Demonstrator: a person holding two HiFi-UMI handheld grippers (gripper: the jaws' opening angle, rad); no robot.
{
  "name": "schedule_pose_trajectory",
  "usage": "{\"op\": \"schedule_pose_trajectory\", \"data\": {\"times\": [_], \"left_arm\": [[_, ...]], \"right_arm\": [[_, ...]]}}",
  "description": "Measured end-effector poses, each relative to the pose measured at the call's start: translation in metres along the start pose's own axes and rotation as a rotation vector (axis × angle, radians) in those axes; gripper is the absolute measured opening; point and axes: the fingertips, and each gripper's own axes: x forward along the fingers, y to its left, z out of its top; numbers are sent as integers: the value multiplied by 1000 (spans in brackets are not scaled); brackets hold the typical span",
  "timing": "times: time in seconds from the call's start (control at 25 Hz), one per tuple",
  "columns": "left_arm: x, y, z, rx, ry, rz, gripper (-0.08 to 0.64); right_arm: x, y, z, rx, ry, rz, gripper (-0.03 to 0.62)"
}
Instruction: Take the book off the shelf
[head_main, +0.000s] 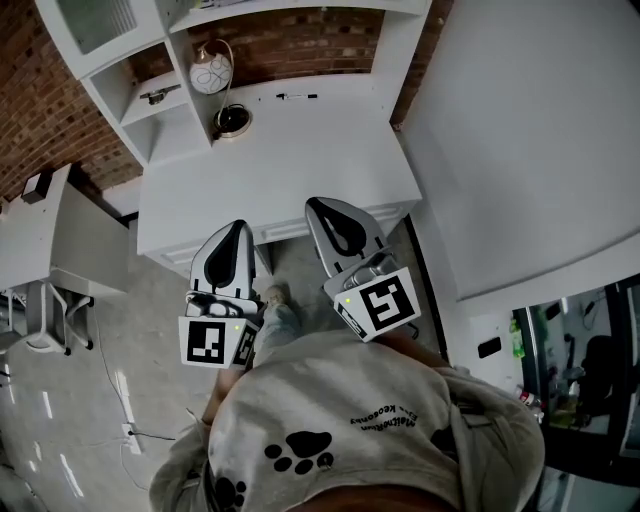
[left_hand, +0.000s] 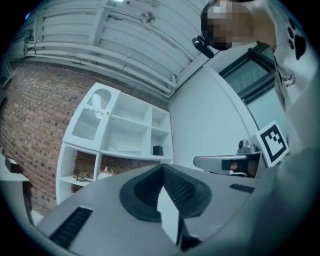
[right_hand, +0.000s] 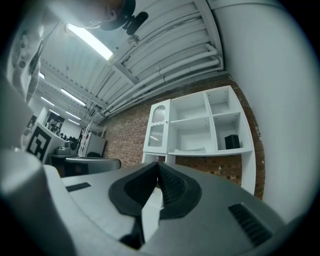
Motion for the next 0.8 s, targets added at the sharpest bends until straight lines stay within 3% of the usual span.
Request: {"op": "schedule_pose_trajectory", "data": {"times": [0.8], "left_arm": [[169, 137, -11, 2, -8, -109, 9]], "right_arm": [[192, -80, -31, -31, 18, -62, 17]]}}
